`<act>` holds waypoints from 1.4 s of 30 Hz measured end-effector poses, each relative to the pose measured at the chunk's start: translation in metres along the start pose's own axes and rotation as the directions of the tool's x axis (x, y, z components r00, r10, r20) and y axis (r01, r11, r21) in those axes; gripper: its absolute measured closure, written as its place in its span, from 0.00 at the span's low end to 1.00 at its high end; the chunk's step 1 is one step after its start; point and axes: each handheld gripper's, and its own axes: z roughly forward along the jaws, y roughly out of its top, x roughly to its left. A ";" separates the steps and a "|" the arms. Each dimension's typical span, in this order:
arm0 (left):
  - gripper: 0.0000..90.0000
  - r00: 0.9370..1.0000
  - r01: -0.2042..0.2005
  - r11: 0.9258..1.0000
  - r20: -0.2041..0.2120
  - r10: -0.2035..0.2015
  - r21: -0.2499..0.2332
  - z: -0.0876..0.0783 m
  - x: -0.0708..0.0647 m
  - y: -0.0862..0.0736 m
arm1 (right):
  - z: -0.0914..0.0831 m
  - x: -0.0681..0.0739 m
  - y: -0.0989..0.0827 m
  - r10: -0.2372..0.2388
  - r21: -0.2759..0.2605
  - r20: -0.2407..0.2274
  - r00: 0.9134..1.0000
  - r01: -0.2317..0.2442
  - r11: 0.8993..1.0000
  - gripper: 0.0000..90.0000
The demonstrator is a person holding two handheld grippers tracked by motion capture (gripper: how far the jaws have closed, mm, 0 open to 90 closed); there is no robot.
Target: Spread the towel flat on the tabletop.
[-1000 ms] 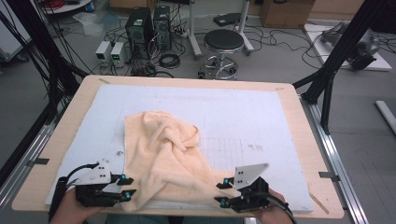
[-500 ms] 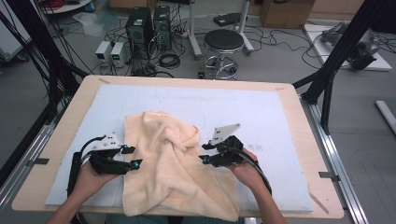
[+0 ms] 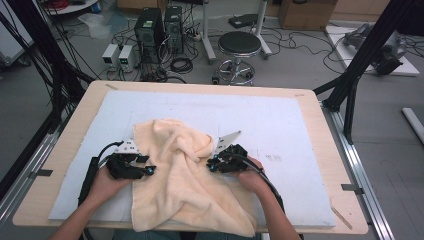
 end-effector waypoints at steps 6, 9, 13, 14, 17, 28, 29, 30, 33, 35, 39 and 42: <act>0.84 1.000 0.016 1.000 0.013 -0.016 0.012 0.001 -0.002 0.005 | -0.012 -0.002 -0.005 0.026 0.037 -0.008 1.000 -0.025 0.999 0.98; 0.88 1.000 0.000 1.000 0.008 0.000 0.013 0.004 -0.005 0.010 | -0.034 0.001 -0.014 0.033 0.020 0.016 0.999 -0.033 0.999 0.98; 0.89 1.000 0.009 1.000 0.015 -0.009 0.003 0.005 -0.007 0.013 | -0.070 0.013 -0.037 0.048 0.040 0.056 0.997 -0.050 0.998 0.98; 0.90 1.000 0.012 1.000 0.024 -0.012 -0.008 0.004 -0.008 0.014 | -0.079 0.017 -0.044 0.053 0.040 0.069 0.996 -0.056 0.998 0.98; 0.90 0.997 0.011 0.999 0.071 -0.009 -0.040 0.004 -0.016 0.020 | -0.104 0.034 -0.064 0.071 0.010 0.097 0.993 -0.073 0.997 0.98; 0.91 0.983 -0.115 0.993 0.143 0.115 -0.011 -0.017 -0.061 0.019 | -0.136 0.100 -0.086 0.070 0.016 0.079 0.994 -0.071 0.997 0.96; 0.91 0.983 -0.110 0.994 0.146 0.110 -0.004 -0.022 -0.062 0.014 | -0.135 0.101 -0.085 0.068 0.013 0.072 0.995 -0.069 0.998 0.93; 0.91 0.983 -0.115 0.993 0.144 0.113 0.000 -0.027 -0.062 0.011 | -0.135 0.100 -0.082 0.067 0.001 0.078 0.995 -0.068 0.998 0.86; 0.86 0.984 -0.093 0.995 0.151 0.096 -0.023 -0.040 -0.058 0.006 | -0.136 0.090 -0.069 0.077 -0.055 0.105 0.991 -0.071 0.996 0.78; 0.80 0.986 -0.098 0.994 0.133 0.103 -0.045 -0.044 -0.053 0.010 | -0.134 0.078 -0.059 0.076 -0.075 0.133 0.988 -0.066 0.995 0.74; 0.67 0.992 -0.093 0.992 0.083 0.100 -0.087 -0.039 -0.039 0.028 | -0.115 0.045 -0.039 0.087 -0.055 0.203 0.975 -0.078 0.995 0.72; 0.60 0.998 -0.052 0.992 0.035 0.057 -0.113 -0.025 -0.025 0.038 | -0.095 0.017 -0.030 0.123 -0.058 0.233 0.965 -0.112 0.992 0.71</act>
